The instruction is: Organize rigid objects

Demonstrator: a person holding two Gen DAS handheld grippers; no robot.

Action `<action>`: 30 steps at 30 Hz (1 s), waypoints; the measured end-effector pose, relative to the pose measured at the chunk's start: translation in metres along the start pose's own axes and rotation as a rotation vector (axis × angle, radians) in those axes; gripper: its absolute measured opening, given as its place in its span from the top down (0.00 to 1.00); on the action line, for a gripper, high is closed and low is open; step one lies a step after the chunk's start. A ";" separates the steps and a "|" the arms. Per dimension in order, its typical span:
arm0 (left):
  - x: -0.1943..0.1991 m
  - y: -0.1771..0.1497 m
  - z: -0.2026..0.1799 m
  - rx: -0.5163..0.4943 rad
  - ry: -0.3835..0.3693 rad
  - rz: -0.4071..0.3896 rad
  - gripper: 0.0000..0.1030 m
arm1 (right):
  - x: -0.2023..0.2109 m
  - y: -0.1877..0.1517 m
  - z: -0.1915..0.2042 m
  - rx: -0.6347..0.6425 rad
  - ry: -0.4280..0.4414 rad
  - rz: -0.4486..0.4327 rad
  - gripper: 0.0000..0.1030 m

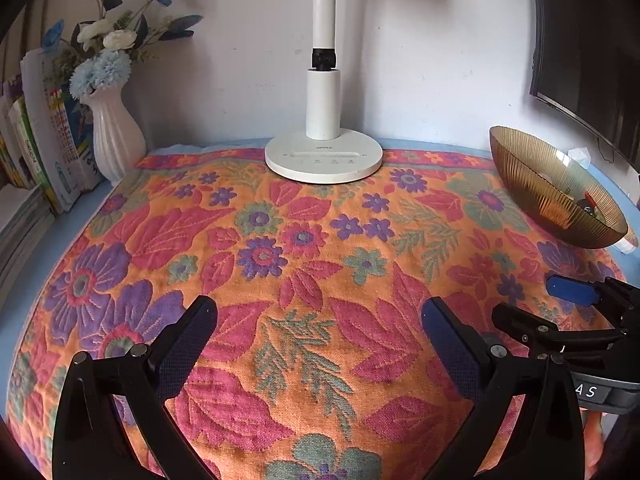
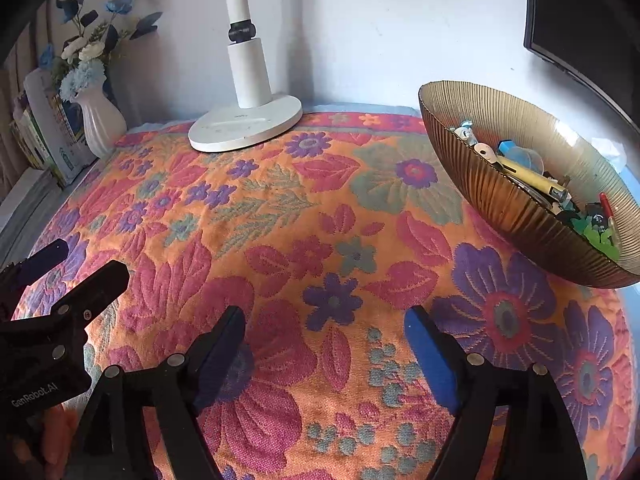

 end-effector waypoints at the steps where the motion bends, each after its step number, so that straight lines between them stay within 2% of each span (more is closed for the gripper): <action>1: -0.001 0.000 0.001 0.004 -0.005 0.004 0.01 | 0.000 0.000 0.000 -0.001 -0.002 -0.004 0.19; 30: -0.011 -0.002 0.003 0.015 -0.009 0.050 0.01 | -0.007 0.000 0.001 0.009 -0.010 0.036 0.16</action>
Point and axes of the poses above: each gripper's, at about its wrist camera, not at the fingertips, and x roughly against the way its jaws point, z to its left, y to its top, the point moved 1 cm from there along -x, roughly the way its jaws point, and after that the axes turned 5 degrees about y, right-handed, at the moved point
